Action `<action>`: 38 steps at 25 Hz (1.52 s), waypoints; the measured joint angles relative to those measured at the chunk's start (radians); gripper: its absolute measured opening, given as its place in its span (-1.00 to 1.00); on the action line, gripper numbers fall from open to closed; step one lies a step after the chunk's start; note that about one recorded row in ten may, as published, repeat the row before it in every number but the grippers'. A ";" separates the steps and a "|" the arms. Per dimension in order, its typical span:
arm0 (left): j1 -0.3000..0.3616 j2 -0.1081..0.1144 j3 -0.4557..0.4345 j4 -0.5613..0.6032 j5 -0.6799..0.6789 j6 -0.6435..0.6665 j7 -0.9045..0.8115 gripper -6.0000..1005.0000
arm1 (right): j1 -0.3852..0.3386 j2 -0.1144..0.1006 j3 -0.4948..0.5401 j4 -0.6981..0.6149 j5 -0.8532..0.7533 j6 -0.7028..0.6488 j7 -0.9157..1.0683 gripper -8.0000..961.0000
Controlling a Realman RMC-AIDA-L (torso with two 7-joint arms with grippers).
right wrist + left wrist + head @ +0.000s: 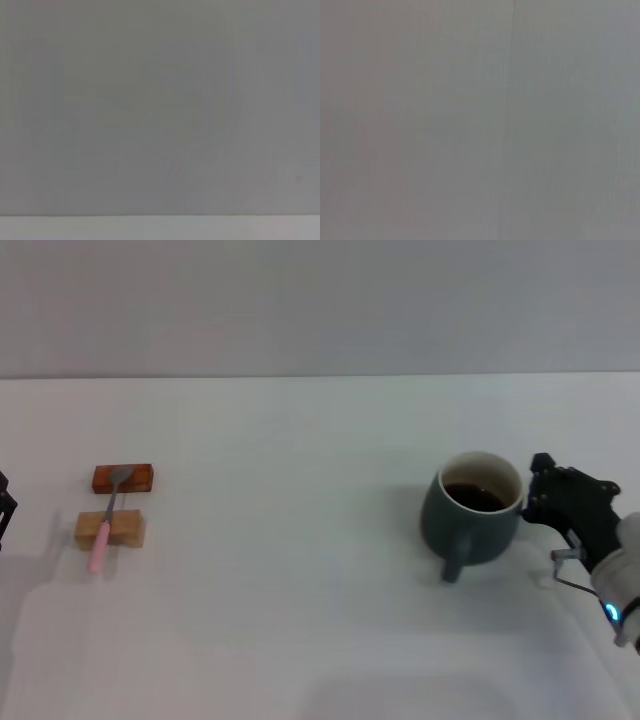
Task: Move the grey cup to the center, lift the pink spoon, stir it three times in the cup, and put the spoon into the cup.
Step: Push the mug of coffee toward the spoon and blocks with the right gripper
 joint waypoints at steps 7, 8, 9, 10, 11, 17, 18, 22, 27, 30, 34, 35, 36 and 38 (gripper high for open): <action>-0.001 0.001 0.000 0.000 0.000 0.000 0.001 0.70 | 0.036 0.001 -0.046 0.033 0.000 0.034 0.000 -0.98; -0.001 0.002 -0.001 0.000 0.000 0.000 0.001 0.70 | 0.041 0.001 -0.054 0.037 0.000 0.038 0.000 -0.98; -0.001 0.002 -0.002 0.000 0.000 0.000 0.001 0.70 | 0.045 0.001 -0.061 0.041 0.000 0.042 0.000 -0.98; -0.002 0.002 -0.002 0.000 0.000 0.000 0.001 0.70 | 0.048 0.001 -0.067 0.046 0.000 0.045 0.000 -0.98; -0.002 0.002 -0.003 0.000 0.000 0.000 0.001 0.70 | 0.050 0.001 -0.070 0.050 0.000 0.047 0.000 -0.98; -0.007 0.002 -0.006 0.000 0.000 0.000 0.001 0.70 | 0.073 0.001 -0.105 0.074 0.000 0.066 0.006 -0.98; -0.008 0.002 -0.006 0.000 0.000 0.000 0.001 0.70 | 0.073 0.001 -0.105 0.074 0.000 0.066 0.006 -0.98; -0.010 0.002 -0.006 0.000 0.000 0.000 0.001 0.70 | 0.096 0.001 -0.115 0.100 -0.006 0.104 0.004 -0.99; -0.011 0.002 -0.006 0.000 0.000 0.001 0.001 0.70 | 0.095 0.001 -0.118 0.105 -0.035 0.101 0.002 -0.99; -0.011 0.002 -0.006 0.000 0.000 0.001 0.001 0.70 | 0.089 0.001 -0.105 0.090 -0.035 0.098 0.004 -0.99; -0.011 0.002 -0.003 0.000 0.000 0.000 0.001 0.70 | 0.085 0.001 -0.071 0.059 -0.033 0.103 0.008 -0.98; -0.011 0.002 -0.002 0.000 0.000 0.000 0.001 0.70 | 0.085 0.001 -0.064 0.056 -0.033 0.104 0.008 -0.98; -0.011 0.002 -0.002 0.000 0.000 0.000 0.001 0.70 | 0.085 0.001 -0.060 0.053 -0.032 0.105 0.008 -0.98; -0.011 0.002 -0.002 0.000 0.000 0.000 0.002 0.70 | 0.089 0.000 -0.056 0.053 -0.032 0.107 0.008 -0.98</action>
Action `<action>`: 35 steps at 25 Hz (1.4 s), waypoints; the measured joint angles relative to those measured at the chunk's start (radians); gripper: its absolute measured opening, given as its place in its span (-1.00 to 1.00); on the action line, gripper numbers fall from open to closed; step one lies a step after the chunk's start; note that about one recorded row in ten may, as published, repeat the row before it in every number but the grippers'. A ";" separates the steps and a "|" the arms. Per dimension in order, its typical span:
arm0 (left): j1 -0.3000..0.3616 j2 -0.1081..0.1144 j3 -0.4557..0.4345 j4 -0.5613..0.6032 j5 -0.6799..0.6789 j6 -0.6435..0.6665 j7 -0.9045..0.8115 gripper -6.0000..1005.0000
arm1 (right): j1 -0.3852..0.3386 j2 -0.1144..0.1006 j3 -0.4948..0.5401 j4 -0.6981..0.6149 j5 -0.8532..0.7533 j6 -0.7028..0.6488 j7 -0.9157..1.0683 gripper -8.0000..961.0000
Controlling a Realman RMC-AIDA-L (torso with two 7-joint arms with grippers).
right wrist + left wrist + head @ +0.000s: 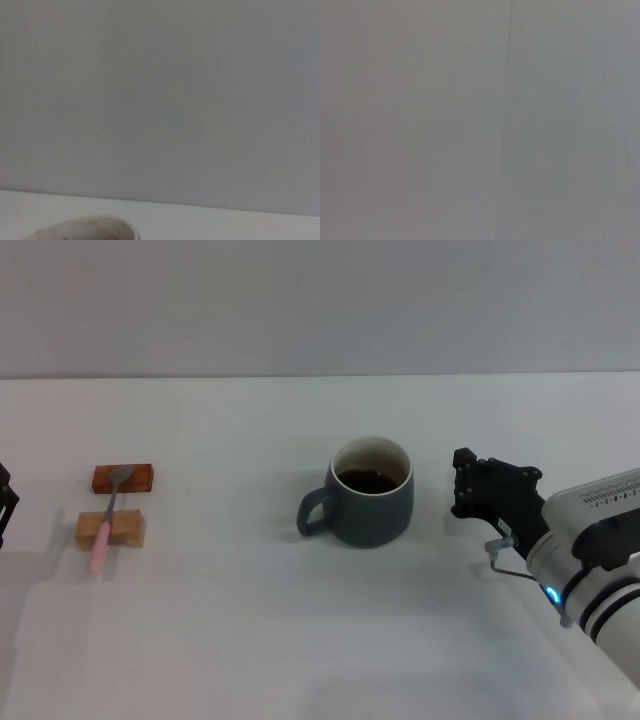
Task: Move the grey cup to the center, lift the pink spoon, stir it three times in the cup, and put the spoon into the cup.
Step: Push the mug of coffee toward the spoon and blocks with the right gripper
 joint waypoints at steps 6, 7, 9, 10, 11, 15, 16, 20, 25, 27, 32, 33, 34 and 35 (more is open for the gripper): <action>0.000 0.000 0.001 0.000 0.000 0.001 0.000 0.70 | 0.024 0.000 0.000 0.010 0.000 0.037 0.001 -0.98; 0.000 0.000 0.001 0.000 0.000 0.001 0.000 0.70 | 0.028 0.000 0.000 0.012 0.000 0.042 0.001 -0.98; 0.001 0.000 0.002 0.000 0.000 0.001 -0.001 0.70 | 0.034 0.000 -0.001 0.016 0.000 0.052 0.001 -0.98; 0.001 0.000 0.002 0.000 0.000 0.001 -0.001 0.70 | 0.036 0.000 -0.002 0.019 -0.001 0.057 0.001 -0.98; 0.002 0.000 0.002 0.000 0.000 0.001 -0.001 0.70 | 0.038 0.000 -0.003 0.022 -0.002 0.060 0.001 -0.98; 0.005 0.000 0.002 0.000 0.000 0.001 -0.001 0.70 | 0.040 0.000 -0.010 0.037 -0.005 0.063 0.001 -0.98; 0.006 0.000 0.002 0.000 0.000 0.001 -0.001 0.70 | 0.040 0.001 -0.011 0.041 -0.006 0.064 0.001 -0.98; 0.007 0.000 0.002 0.000 0.000 0.001 -0.001 0.70 | 0.047 0.001 -0.014 0.059 -0.009 0.078 0.001 -0.99; 0.008 0.000 0.002 0.000 0.000 0.000 0.000 0.70 | 0.059 0.001 -0.029 0.081 -0.010 0.094 0.001 -0.98; 0.009 0.000 0.002 0.000 0.000 0.000 0.000 0.70 | 0.063 0.001 -0.037 0.092 -0.010 0.098 0.001 -0.98; 0.012 0.000 0.002 0.000 0.000 0.000 -0.001 0.70 | 0.070 0.001 -0.054 0.109 -0.012 0.100 0.001 -0.98; 0.012 0.000 0.002 0.000 0.000 0.000 -0.001 0.70 | 0.072 0.001 -0.058 0.110 -0.012 0.101 0.001 -0.99; 0.012 0.000 0.002 0.000 0.001 0.000 -0.001 0.70 | 0.074 0.001 -0.060 0.110 -0.012 0.101 0.001 -0.99; 0.013 0.000 0.002 0.000 0.001 -0.001 -0.002 0.70 | 0.074 0.001 -0.061 0.110 -0.012 0.101 0.001 -0.99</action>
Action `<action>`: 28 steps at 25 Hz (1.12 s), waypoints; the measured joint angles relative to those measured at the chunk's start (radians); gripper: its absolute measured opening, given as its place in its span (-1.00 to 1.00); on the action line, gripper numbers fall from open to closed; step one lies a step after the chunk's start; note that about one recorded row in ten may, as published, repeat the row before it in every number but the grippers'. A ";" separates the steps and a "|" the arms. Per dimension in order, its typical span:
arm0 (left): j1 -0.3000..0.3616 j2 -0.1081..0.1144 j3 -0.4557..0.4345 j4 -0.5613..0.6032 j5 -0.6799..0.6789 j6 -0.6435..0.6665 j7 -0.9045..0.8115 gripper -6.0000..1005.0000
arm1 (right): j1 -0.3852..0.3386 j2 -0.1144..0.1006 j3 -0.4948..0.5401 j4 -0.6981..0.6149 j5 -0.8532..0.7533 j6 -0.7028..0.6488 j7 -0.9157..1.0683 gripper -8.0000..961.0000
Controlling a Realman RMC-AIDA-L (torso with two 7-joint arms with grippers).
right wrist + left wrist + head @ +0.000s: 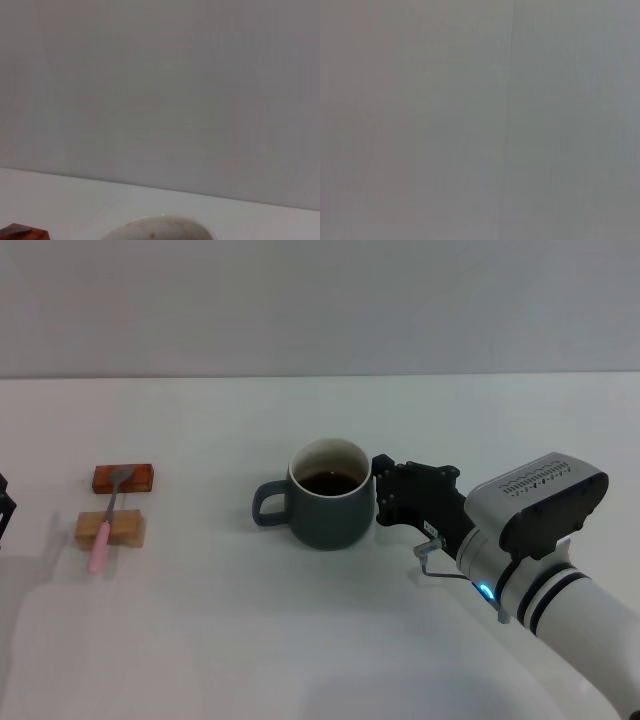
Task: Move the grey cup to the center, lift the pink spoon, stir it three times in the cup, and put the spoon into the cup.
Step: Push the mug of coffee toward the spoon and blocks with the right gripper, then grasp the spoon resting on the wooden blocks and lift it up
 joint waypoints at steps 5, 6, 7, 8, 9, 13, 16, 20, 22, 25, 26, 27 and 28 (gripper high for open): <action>0.006 0.001 0.014 0.000 0.006 0.002 0.000 0.70 | -0.031 0.000 -0.001 0.000 0.000 -0.045 -0.005 -0.99; 0.009 0.002 0.019 0.000 0.006 0.004 0.000 0.70 | -0.045 -0.001 0.000 -0.003 0.000 -0.070 -0.006 -0.99; 0.009 0.002 0.019 0.000 0.006 0.004 0.000 0.70 | -0.068 -0.002 0.004 -0.010 0.000 -0.107 -0.006 -0.99; 0.020 0.003 0.030 0.000 0.008 0.019 0.000 0.70 | -0.088 -0.003 0.006 -0.017 0.000 -0.146 -0.007 -0.98; 0.027 0.003 0.035 0.000 0.007 0.027 0.000 0.70 | -0.118 -0.005 0.008 -0.034 0.000 -0.200 -0.007 -0.98; 0.048 0.005 0.059 -0.005 0.009 0.050 -0.001 0.70 | -0.206 -0.006 0.032 -0.097 0.009 -0.350 -0.007 -0.98; 0.067 0.008 0.105 -0.012 0.010 0.056 -0.002 0.70 | -0.272 -0.006 0.084 -0.130 0.010 -0.445 -0.008 -0.98; 0.072 0.009 0.135 -0.012 0.010 0.059 -0.002 0.70 | -0.324 -0.007 0.175 -0.164 0.011 -0.485 -0.008 -0.99; 0.072 0.009 0.212 -0.013 0.010 0.073 -0.002 0.70 | -0.341 -0.008 0.205 -0.177 0.012 -0.486 -0.008 -0.99; 0.068 0.009 0.257 -0.014 0.010 0.075 -0.002 0.70 | -0.361 -0.009 0.226 -0.184 0.012 -0.495 -0.008 -0.99; 0.062 0.008 0.286 -0.016 0.010 0.071 -0.002 0.70 | -0.365 -0.009 0.229 -0.186 0.012 -0.497 -0.008 -0.99; 0.056 0.007 0.300 -0.017 0.010 0.065 -0.002 0.70 | -0.368 -0.009 0.230 -0.188 0.012 -0.499 -0.008 -0.99; 0.049 0.007 0.314 -0.017 0.010 0.055 -0.002 0.70 | -0.371 -0.009 0.231 -0.191 0.012 -0.500 -0.008 -0.98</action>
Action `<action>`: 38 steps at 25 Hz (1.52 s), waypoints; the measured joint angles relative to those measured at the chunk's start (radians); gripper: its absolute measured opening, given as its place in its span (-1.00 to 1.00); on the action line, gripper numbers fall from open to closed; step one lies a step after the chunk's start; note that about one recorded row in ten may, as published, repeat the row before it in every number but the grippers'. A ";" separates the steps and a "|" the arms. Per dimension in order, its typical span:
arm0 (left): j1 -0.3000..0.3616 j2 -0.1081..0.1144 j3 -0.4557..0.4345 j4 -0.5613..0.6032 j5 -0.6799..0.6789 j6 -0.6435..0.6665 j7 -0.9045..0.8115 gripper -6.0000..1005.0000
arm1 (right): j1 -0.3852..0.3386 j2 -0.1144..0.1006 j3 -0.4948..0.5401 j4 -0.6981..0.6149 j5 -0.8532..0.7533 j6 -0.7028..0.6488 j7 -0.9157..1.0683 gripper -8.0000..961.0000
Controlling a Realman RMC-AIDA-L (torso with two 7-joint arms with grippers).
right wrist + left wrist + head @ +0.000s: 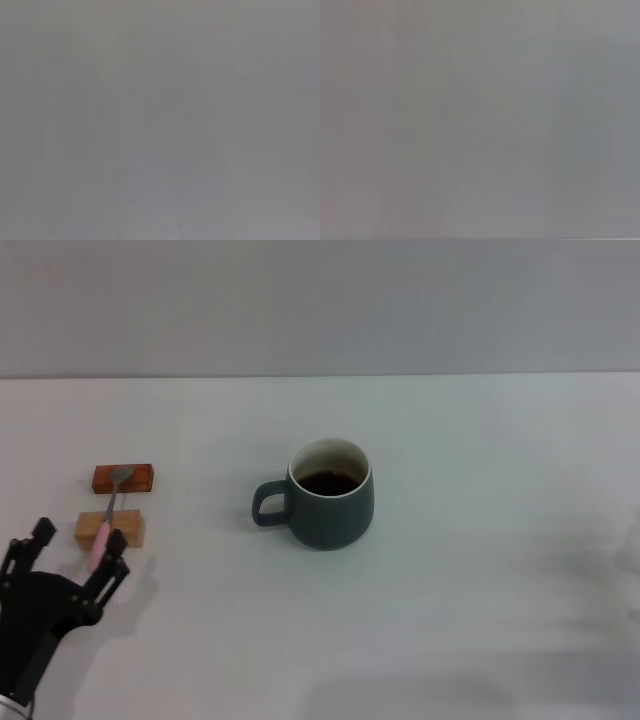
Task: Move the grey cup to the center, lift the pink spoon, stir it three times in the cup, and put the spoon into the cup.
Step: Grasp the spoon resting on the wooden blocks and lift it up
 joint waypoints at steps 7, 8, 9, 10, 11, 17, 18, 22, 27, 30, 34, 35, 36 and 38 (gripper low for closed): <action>-0.025 -0.002 0.027 0.000 -0.001 -0.053 0.022 0.70 | -0.005 0.000 0.017 -0.008 0.000 -0.001 -0.001 -0.98; -0.025 -0.002 0.027 0.000 -0.001 -0.053 0.022 0.70 | -0.005 0.000 0.017 -0.008 0.000 -0.001 -0.001 -0.98; -0.030 -0.005 0.022 -0.002 -0.007 -0.077 0.061 0.70 | -0.005 0.000 0.017 -0.009 0.000 -0.001 -0.001 -0.98; -0.030 -0.005 0.020 -0.003 -0.007 -0.084 0.067 0.70 | -0.005 0.000 0.017 -0.009 0.000 -0.001 -0.001 -0.98; -0.031 -0.005 0.018 -0.005 -0.008 -0.096 0.073 0.70 | -0.005 0.000 0.017 -0.009 0.000 -0.001 -0.001 -0.98; -0.038 -0.004 0.010 -0.003 -0.010 -0.136 0.077 0.70 | -0.005 0.000 0.017 -0.009 0.000 -0.001 -0.001 -0.98; -0.038 -0.004 0.010 -0.003 -0.010 -0.136 0.077 0.70 | -0.004 0.000 0.017 -0.009 0.000 0.000 -0.001 -0.98; -0.050 -0.003 0.005 0.001 -0.010 -0.183 0.077 0.70 | -0.003 0.000 0.016 -0.009 0.000 0.004 -0.001 -0.98; -0.058 -0.003 0.005 0.001 -0.010 -0.204 0.078 0.70 | -0.001 0.000 0.012 -0.009 0.000 0.006 -0.001 -0.98; -0.061 -0.004 -0.001 0.001 -0.010 -0.205 0.078 0.70 | -0.001 0.000 0.010 -0.009 0.000 0.006 -0.001 -0.99; -0.064 -0.005 -0.009 0.002 -0.011 -0.207 0.078 0.69 | -0.001 0.000 0.009 -0.008 0.000 0.006 -0.001 -0.99; -0.064 -0.005 -0.009 0.002 -0.011 -0.207 0.078 0.69 | -0.001 0.000 0.008 -0.008 0.000 0.006 -0.001 -0.99; -0.064 -0.004 -0.010 0.000 -0.012 -0.207 0.078 0.69 | -0.001 0.000 0.008 -0.008 0.000 0.006 -0.001 -0.99; -0.066 -0.004 -0.010 0.002 -0.015 -0.208 0.078 0.69 | -0.002 0.000 0.008 -0.008 0.000 0.006 -0.001 -0.99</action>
